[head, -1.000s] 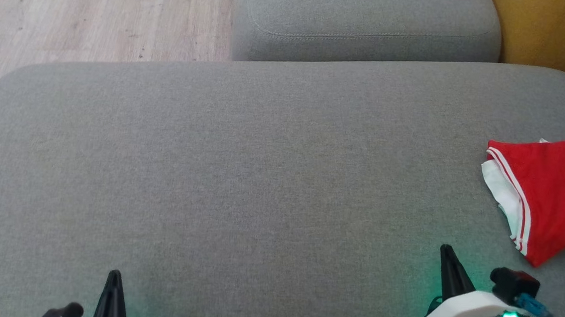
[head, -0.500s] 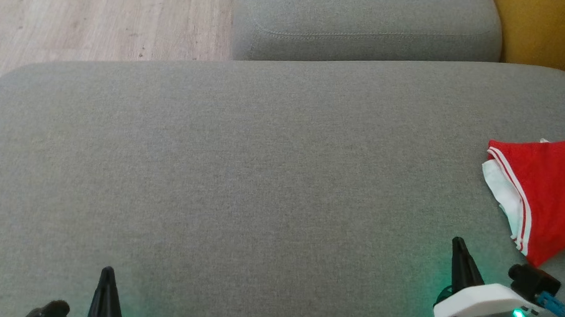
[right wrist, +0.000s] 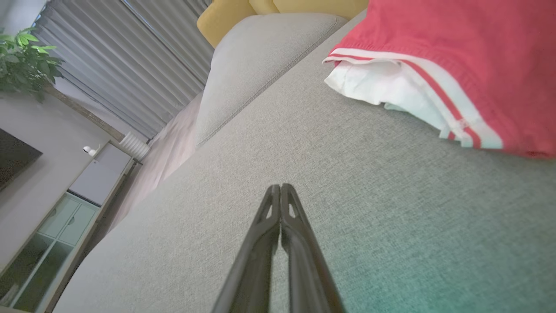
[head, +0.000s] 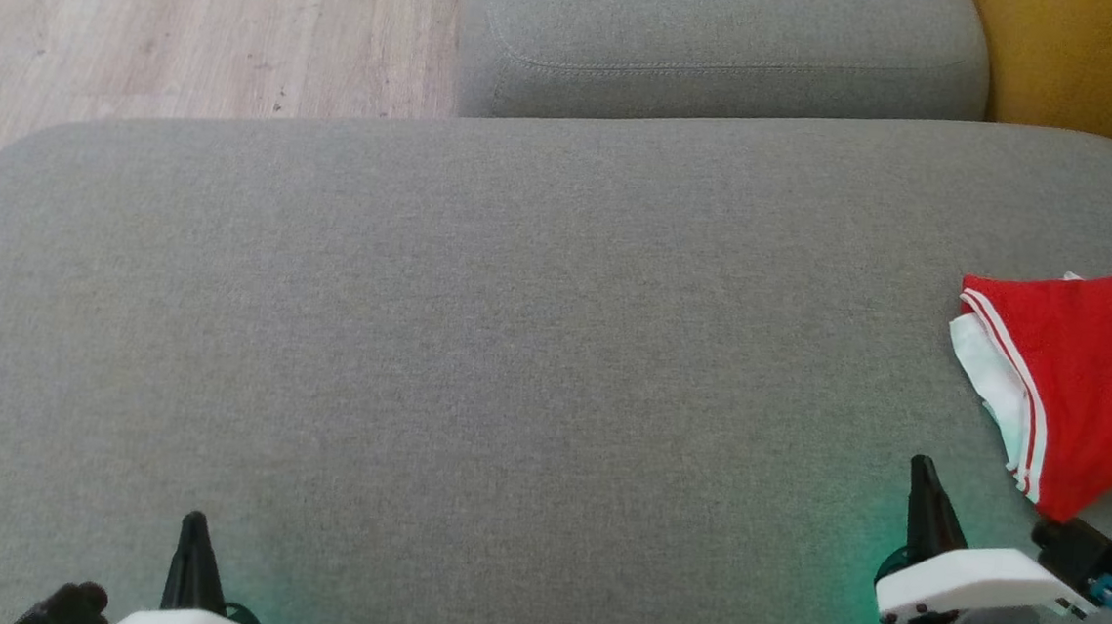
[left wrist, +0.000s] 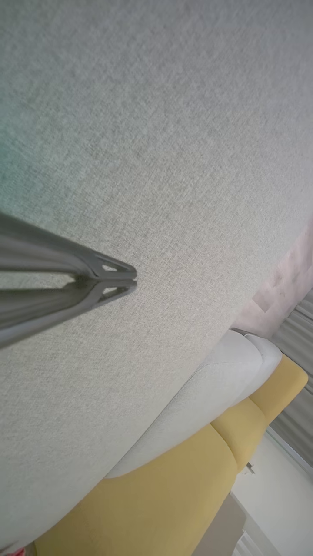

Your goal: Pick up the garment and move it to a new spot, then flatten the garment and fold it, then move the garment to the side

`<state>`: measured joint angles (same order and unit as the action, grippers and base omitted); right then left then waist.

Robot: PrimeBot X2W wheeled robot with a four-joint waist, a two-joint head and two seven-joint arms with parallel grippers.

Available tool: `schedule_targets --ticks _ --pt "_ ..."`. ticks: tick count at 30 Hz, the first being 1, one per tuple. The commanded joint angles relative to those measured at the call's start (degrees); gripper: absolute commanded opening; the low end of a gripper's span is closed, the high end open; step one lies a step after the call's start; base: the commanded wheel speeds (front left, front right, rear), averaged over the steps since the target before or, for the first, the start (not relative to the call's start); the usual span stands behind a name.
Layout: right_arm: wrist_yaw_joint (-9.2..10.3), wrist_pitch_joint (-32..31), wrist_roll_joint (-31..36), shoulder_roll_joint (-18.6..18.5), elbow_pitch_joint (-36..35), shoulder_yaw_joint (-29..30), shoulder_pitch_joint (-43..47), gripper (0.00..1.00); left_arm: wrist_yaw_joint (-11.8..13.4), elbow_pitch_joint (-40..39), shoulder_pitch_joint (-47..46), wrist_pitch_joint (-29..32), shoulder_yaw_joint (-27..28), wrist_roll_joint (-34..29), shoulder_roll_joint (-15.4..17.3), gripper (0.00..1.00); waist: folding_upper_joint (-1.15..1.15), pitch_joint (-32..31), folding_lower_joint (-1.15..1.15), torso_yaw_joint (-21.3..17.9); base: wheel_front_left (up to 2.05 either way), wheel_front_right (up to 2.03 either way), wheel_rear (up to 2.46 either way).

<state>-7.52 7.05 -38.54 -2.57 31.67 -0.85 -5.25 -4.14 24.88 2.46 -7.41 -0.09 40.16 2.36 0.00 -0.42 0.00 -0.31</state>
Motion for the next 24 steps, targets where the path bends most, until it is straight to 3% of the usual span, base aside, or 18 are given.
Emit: schedule_targets --ticks 1,24 --pt "0.01 -0.34 -1.53 -0.17 -2.43 0.12 -2.04 0.00 -0.50 -2.14 -2.98 0.35 1.12 1.35 0.20 0.00 0.00 0.01 0.00 0.00 0.00 0.00 0.00" --pt "0.02 -4.30 -17.17 -0.21 -7.00 2.30 -1.71 0.00 -1.35 -4.74 -4.68 4.41 2.77 16.55 0.30 0.00 0.00 0.18 0.00 0.10 0.00 0.00 0.00"
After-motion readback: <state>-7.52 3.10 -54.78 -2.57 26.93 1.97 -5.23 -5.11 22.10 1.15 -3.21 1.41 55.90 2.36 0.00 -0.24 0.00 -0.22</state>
